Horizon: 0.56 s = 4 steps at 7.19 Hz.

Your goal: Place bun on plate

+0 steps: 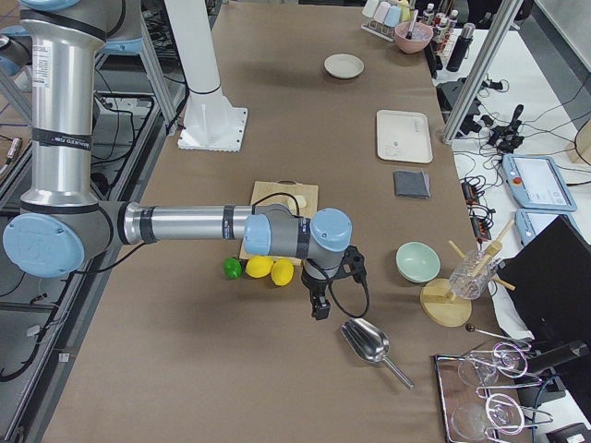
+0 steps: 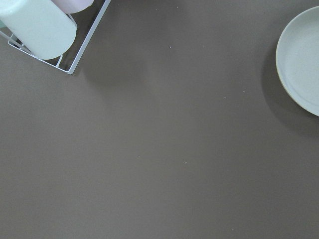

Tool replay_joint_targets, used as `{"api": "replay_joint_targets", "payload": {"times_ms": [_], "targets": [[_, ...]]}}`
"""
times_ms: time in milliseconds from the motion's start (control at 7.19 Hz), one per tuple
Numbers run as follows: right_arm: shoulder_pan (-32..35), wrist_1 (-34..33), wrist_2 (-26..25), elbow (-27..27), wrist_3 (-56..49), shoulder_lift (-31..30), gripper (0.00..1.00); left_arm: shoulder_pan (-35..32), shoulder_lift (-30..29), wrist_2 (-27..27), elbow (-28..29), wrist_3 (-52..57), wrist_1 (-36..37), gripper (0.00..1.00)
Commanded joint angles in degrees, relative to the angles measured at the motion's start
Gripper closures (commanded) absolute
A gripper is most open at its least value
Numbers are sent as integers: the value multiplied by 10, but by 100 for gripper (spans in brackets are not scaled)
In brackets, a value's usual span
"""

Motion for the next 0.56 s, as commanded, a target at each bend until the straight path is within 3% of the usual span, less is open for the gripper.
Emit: {"api": "replay_joint_targets", "payload": {"times_ms": [0,278,417], "targets": [[0,0,16,-1,-1,0,0,2,-7,-2,-1,-6,-3,4],[1,1,25,6,-1,0,0,2,-17,-6,-1,-5,-4,4],[0,1,27,-1,-3,1,0,2,-15,-33,-10,-4,-9,4]]}}
